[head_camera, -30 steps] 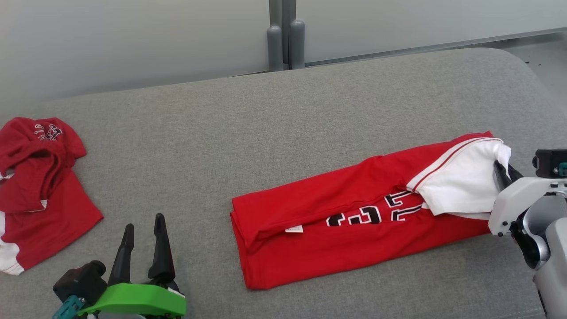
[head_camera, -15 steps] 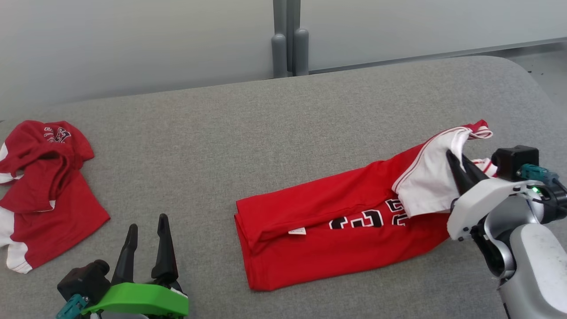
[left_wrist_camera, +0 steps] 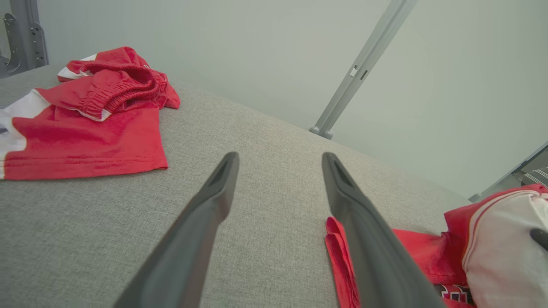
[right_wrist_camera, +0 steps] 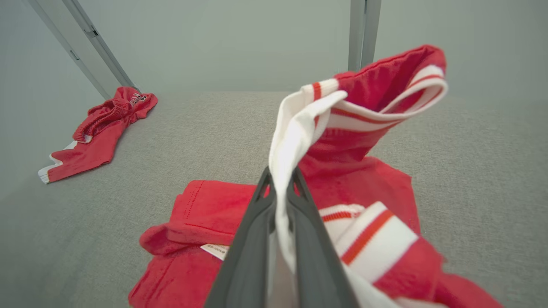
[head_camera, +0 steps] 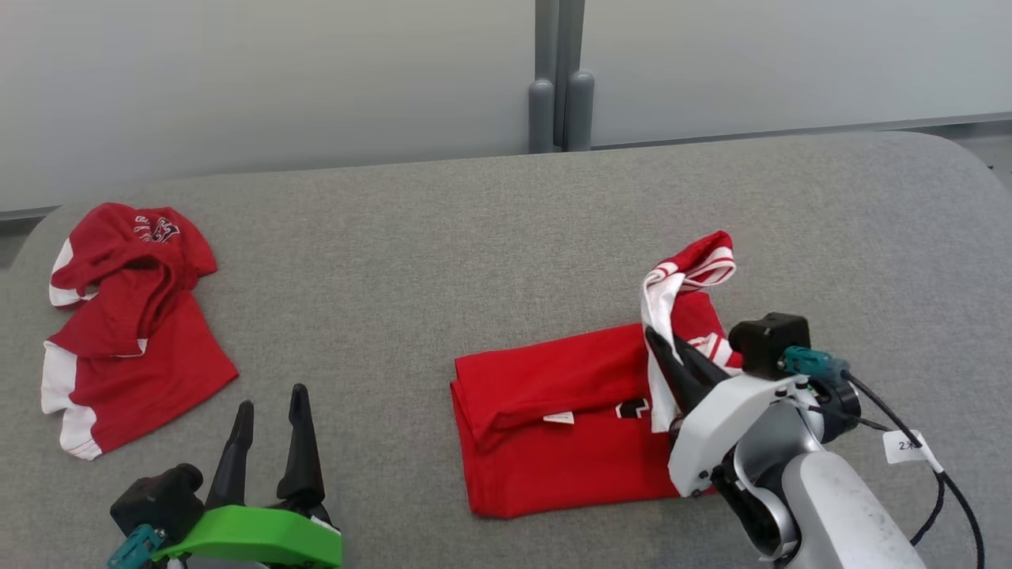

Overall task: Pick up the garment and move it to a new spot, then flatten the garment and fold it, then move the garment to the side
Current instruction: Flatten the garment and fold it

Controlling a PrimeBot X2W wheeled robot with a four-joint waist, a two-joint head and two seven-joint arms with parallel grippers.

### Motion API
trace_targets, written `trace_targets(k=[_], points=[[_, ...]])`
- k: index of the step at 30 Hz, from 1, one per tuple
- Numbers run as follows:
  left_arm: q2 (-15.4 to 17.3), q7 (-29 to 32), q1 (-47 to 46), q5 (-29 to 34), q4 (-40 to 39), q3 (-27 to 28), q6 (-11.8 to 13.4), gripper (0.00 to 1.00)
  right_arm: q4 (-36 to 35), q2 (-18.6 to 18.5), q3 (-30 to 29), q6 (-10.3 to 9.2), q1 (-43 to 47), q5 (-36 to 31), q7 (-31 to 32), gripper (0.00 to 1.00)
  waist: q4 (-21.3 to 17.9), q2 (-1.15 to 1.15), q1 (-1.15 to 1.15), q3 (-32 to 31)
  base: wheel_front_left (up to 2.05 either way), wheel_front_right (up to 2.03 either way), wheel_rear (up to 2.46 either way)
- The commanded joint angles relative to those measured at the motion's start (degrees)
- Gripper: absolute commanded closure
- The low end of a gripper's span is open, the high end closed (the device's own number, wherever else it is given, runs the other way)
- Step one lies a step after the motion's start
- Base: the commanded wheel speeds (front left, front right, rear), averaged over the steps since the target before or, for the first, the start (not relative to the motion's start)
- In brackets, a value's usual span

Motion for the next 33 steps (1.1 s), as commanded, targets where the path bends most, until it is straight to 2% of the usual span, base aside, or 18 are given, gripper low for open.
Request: trace_targets(k=[1, 7, 26, 27, 28, 29, 30, 33], points=[[0.31, 0.07, 0.02, -0.17, 0.21, -0.28, -0.44, 0.0, 1.08, 0.39, 0.66, 0.0, 0.58, 0.84, -0.69, 1.0, 1.2, 0.21, 0.0, -0.53, 0.0, 0.0, 0.0], [0.07, 0.31, -0.2, -0.13, 0.54, -0.85, -0.55, 0.0, 6.08, 0.87, 4.75, 0.0, 0.1, 4.47, -2.11, 1.0, 3.04, 0.21, 0.0, -0.98, 0.0, 0.0, 0.0], [-0.74, 0.26, -1.18, 0.0, 2.12, -2.53, -1.15, 0.0, 26.03, 0.86, 18.82, 0.0, -11.22, 15.79, -7.59, 1.0, 6.74, 0.21, 0.0, -1.76, 0.0, 0.0, 0.0], [-0.74, 0.26, -1.21, -0.04, 2.17, -2.58, -1.15, 0.0, 26.76, 0.87, 19.5, 0.0, -11.71, 16.23, -8.02, 0.9, 6.82, 0.21, 0.0, -1.76, 0.0, 0.0, 0.0], [-0.74, 0.26, -1.23, -0.07, 2.22, -2.57, -1.15, 0.0, 27.06, 0.89, 20.11, 0.0, -12.03, 17.07, -8.48, 0.66, 6.88, 0.21, 0.0, -1.76, 0.0, 0.0, 0.0], [-0.72, 0.25, -1.21, -0.11, 2.25, -2.57, -1.14, 0.0, 27.31, 0.89, 20.81, 0.0, -12.3, 17.78, -8.91, 0.39, 6.9, 0.21, 0.0, -1.74, 0.0, 0.0, 0.0], [-0.67, 0.24, -1.18, -0.16, 2.28, -2.56, -1.08, 0.0, 27.64, 0.84, 21.41, 0.0, -12.64, 18.28, -9.34, 0.0, 6.88, 0.21, 0.0, -1.74, 0.0, 0.0, 0.0], [-0.47, 0.19, -0.96, -0.32, 2.25, -2.42, -0.94, 0.0, 28.13, 0.81, 22.68, 0.0, -13.68, 19.0, -10.9, 0.0, 6.66, 0.21, 0.0, -1.76, 0.0, 0.0, 0.0]])
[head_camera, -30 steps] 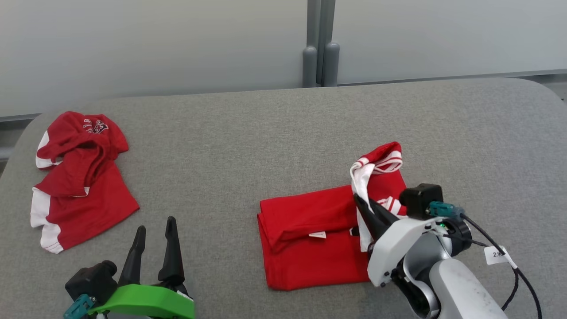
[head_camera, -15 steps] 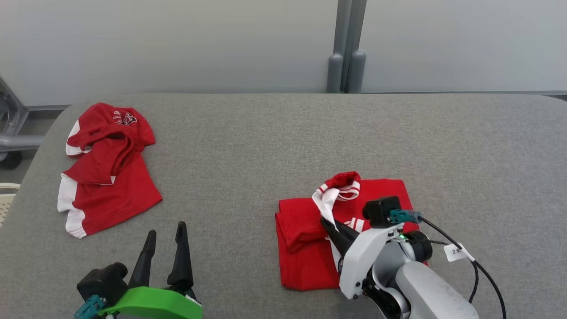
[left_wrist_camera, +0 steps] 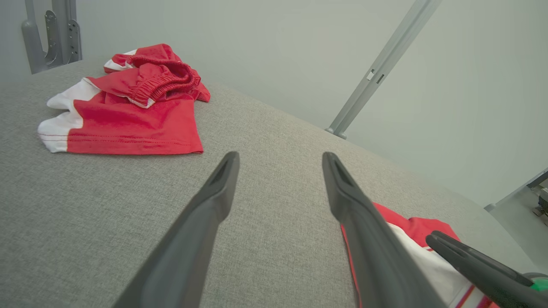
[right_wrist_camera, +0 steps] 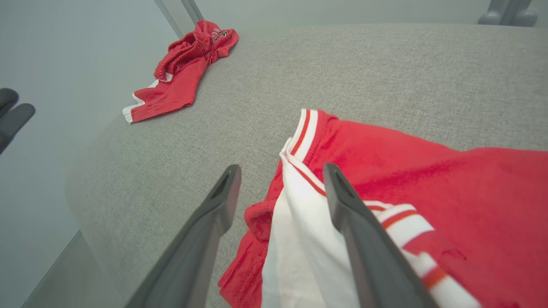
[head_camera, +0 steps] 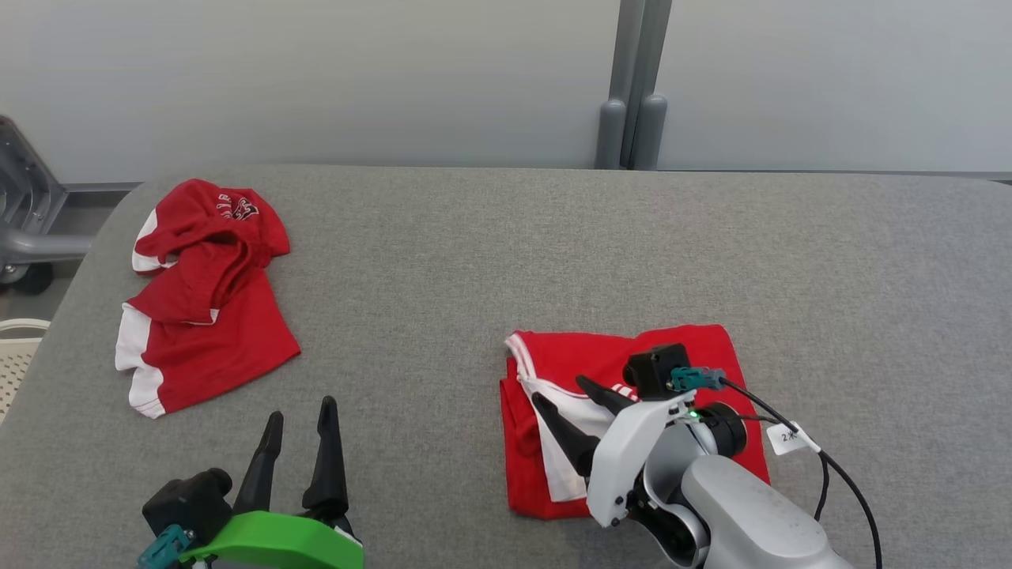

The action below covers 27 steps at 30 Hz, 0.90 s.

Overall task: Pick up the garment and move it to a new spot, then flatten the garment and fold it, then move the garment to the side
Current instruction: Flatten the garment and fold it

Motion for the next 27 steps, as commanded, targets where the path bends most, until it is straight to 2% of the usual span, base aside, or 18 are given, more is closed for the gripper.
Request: trace_targets(k=[1, 6, 11, 19, 27], points=[[0.24, -0.32, -0.53, -0.35, -0.02, 0.27, 0.09, 0.0, -0.13, -0.14, 0.76, 0.0, -0.75, 0.89, -0.89, 0.0, -0.22, 0.21, 0.0, -0.02, 0.0, 0.0, 0.0], [0.41, -0.38, -0.11, -0.35, -0.28, 0.34, 0.35, 0.0, -1.75, -0.18, 1.9, 0.0, -1.46, 1.81, -3.01, 0.0, -1.14, 0.21, 0.0, -0.05, 0.0, 0.0, 0.0], [0.58, -0.47, 0.2, -0.31, -0.56, 0.43, 0.56, 0.0, -4.37, -0.19, 0.15, 0.0, -0.95, 0.8, -5.17, 0.0, -2.14, 0.21, 0.0, -0.1, 0.0, 0.0, 0.0], [0.81, -0.43, 0.61, -0.22, -1.2, 0.46, 1.0, 0.0, -6.59, -0.18, -7.32, 0.0, 0.79, -3.75, -6.59, 0.0, -3.31, 0.21, 0.0, -0.2, 0.0, 0.0, 0.0], [1.07, -0.37, 0.84, -0.19, -1.94, 0.33, 1.27, 0.0, -9.64, -0.16, -16.5, 0.0, 4.13, -8.6, -5.24, 0.0, -3.81, 0.21, 0.0, -0.04, 0.0, 0.0, 0.0]])
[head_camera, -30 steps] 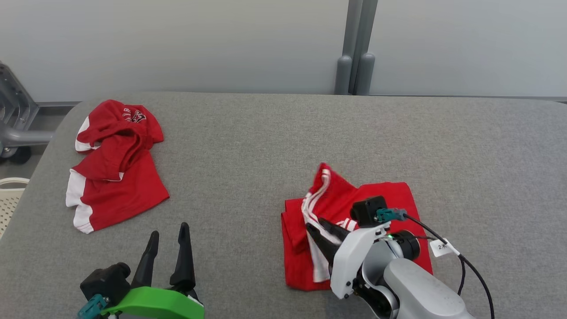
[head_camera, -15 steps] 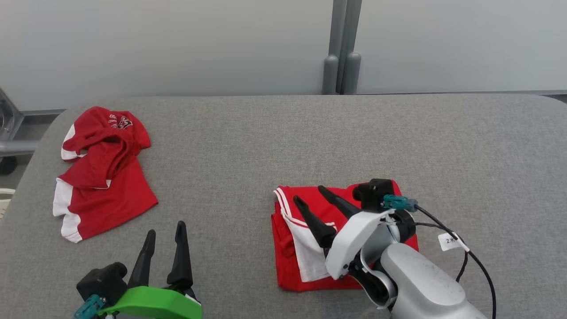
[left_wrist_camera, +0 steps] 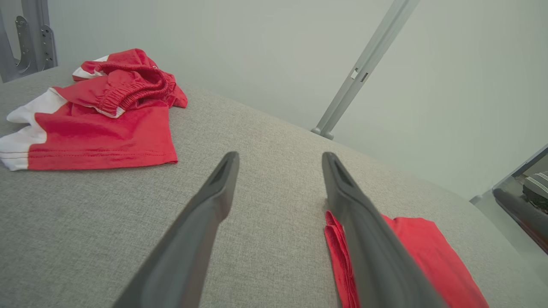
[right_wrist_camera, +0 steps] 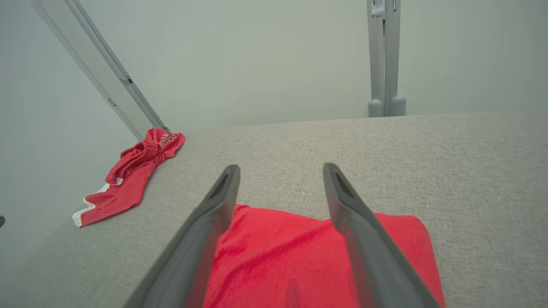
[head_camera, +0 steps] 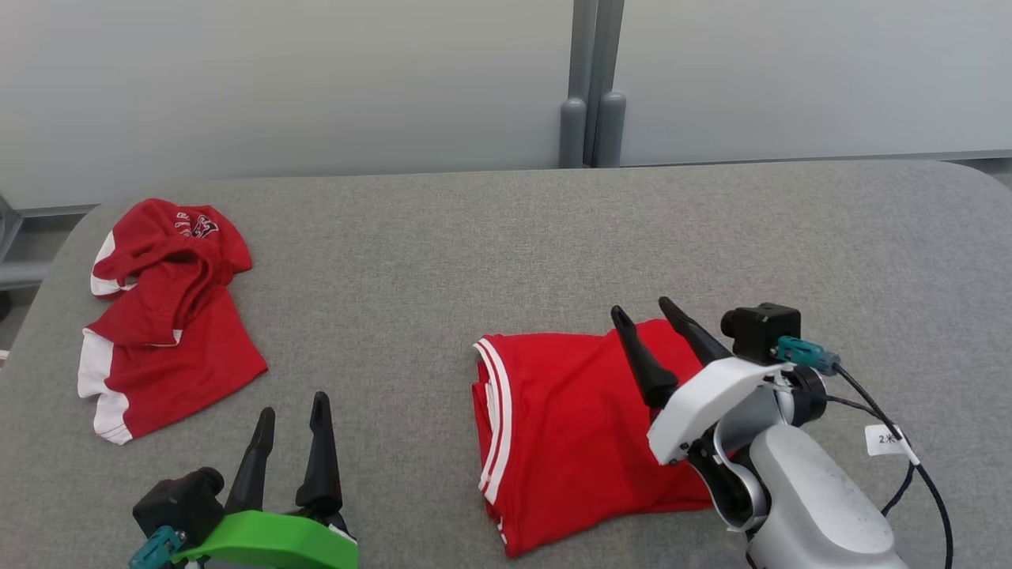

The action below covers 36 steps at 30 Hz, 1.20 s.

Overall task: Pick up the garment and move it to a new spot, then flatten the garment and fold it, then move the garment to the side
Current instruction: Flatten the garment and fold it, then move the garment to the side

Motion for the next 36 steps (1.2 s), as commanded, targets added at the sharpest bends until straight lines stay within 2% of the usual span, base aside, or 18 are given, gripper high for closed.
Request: trace_targets(k=[1, 11, 20, 24, 36], points=[[0.4, -0.12, 0.57, -0.1, -0.21, 0.02, 0.28, 0.0, -0.57, -0.13, -0.75, 0.0, 1.17, -0.82, 0.17, 0.0, -0.02, 0.21, 0.0, 0.03, 0.0, 0.0, 0.0], [0.69, 0.1, 0.54, 0.08, -0.61, -0.24, 0.71, 0.0, -4.64, -0.15, -10.16, 0.0, 7.12, -6.47, 3.9, 0.0, -0.07, 0.21, 0.0, 0.43, 0.0, 0.0, 0.0], [0.8, 0.04, -0.16, 0.4, -0.8, -0.47, 1.0, 0.0, -5.58, -0.3, -17.63, 0.0, 9.66, -13.71, 9.37, 0.0, 0.09, 0.21, 0.0, 1.35, 0.0, 0.0, 0.0], [1.05, -0.08, -0.87, 0.77, -0.78, -0.36, 1.02, 0.0, -4.66, -1.58, -18.42, 0.0, 9.61, -15.22, 12.93, 0.0, 0.83, 0.21, 0.0, 1.94, 0.0, 0.0, 0.0], [1.39, -0.08, -2.16, 1.37, -0.84, -0.55, 0.94, 0.0, 1.23, -4.69, -15.9, 0.0, 6.54, -9.42, 18.64, 0.0, 3.38, 0.21, 0.0, 3.45, 0.0, 0.0, 0.0]])
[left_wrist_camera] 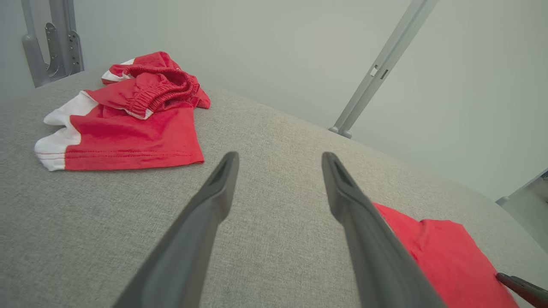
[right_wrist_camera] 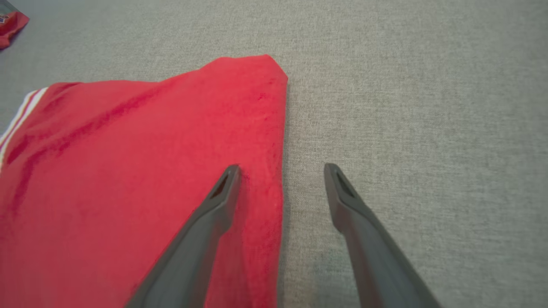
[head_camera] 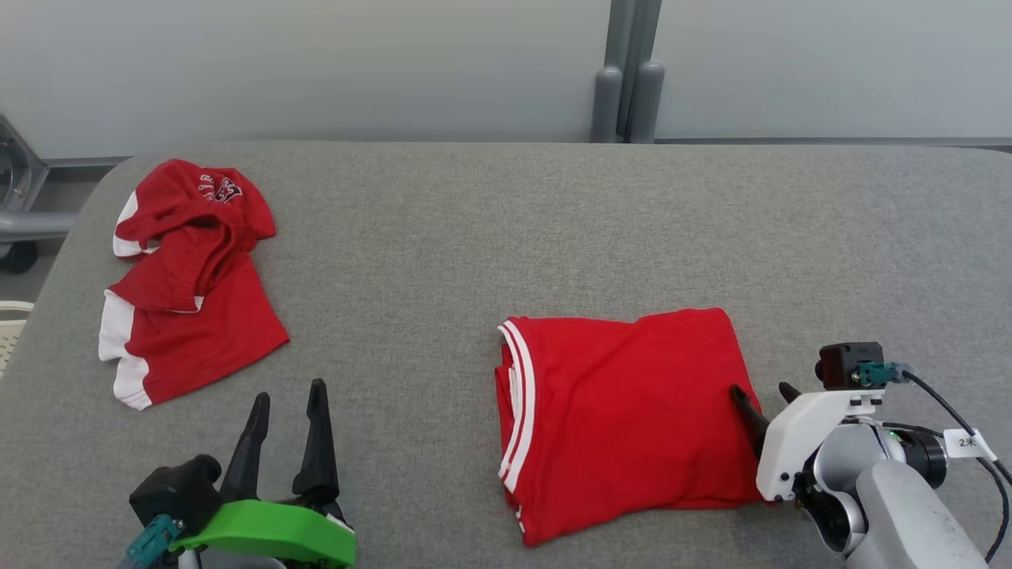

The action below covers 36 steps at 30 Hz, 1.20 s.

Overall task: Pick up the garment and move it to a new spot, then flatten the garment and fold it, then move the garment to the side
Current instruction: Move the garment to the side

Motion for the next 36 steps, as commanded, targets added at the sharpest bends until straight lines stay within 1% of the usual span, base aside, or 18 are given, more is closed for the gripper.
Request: trace_targets(k=[1, 13, 14, 15, 17, 18, 23, 27, 32, 36], points=[[0.27, -0.1, -1.06, 0.3, 0.0, 0.1, 0.13, 0.0, 0.97, -0.21, 0.27, 0.0, -1.04, 1.23, 0.31, 0.0, 0.66, 0.21, 0.0, 0.56, 0.0, 0.0, 0.0], [0.62, -0.22, -1.46, 0.29, -0.09, 0.37, 0.29, 0.0, 9.5, -1.33, 4.35, 0.0, -5.67, 7.5, 0.16, 0.0, 2.27, 0.21, 0.0, 1.36, 0.0, 0.0, 0.0], [0.66, -0.24, -1.42, 0.25, -0.09, 0.4, 0.33, 0.0, 9.98, -1.34, 4.76, 0.0, -5.86, 7.85, 0.1, 0.35, 2.27, 0.21, 0.0, 1.33, 0.0, 0.0, 0.0], [0.72, -0.26, -1.37, 0.25, -0.12, 0.45, 0.37, 0.0, 10.48, -1.43, 5.17, 0.0, -6.1, 8.17, -0.17, 0.62, 2.25, 0.21, 0.0, 1.3, 0.0, 0.0, 0.0], [0.83, -0.29, -1.16, 0.29, -0.22, 0.46, 0.36, 0.0, 11.36, -1.58, 5.93, 0.0, -6.59, 8.77, -0.5, 0.95, 2.12, 0.21, 0.0, 1.18, 0.0, 0.0, 0.0], [0.88, -0.3, -1.01, 0.29, -0.27, 0.5, 0.41, 0.0, 11.71, -1.69, 6.27, 0.0, -6.79, 8.97, -0.96, 1.0, 2.01, 0.21, 0.0, 1.1, 0.0, 0.0, 0.0], [1.2, -0.05, -0.45, 0.46, -0.72, 0.31, 0.69, 0.0, 12.96, -2.87, 7.45, -0.03, -8.18, 9.13, -2.98, 1.0, 0.83, 0.21, 0.0, 0.77, 0.0, 0.0, 0.0], [1.42, 0.11, -0.14, 0.68, -1.25, 0.07, 0.79, 0.0, 13.63, -4.09, 7.78, -0.04, -9.35, 8.62, -4.41, 1.0, -1.09, 0.21, 0.0, 0.67, 0.0, 0.0, 0.0], [1.72, 0.34, -0.08, 0.95, -1.95, 0.0, 1.14, 0.0, 13.72, -5.81, 7.73, -0.04, -11.18, 8.01, -5.42, 1.0, -4.98, 0.21, 0.0, 1.09, 0.0, 0.0, 0.0], [1.94, 0.49, -0.62, 1.15, -2.6, -0.06, 1.1, 0.0, 12.96, -7.55, 7.46, -0.04, -13.31, 7.51, -5.3, 1.0, -9.04, 0.21, 0.0, 2.07, 0.0, 0.0, 0.0]])
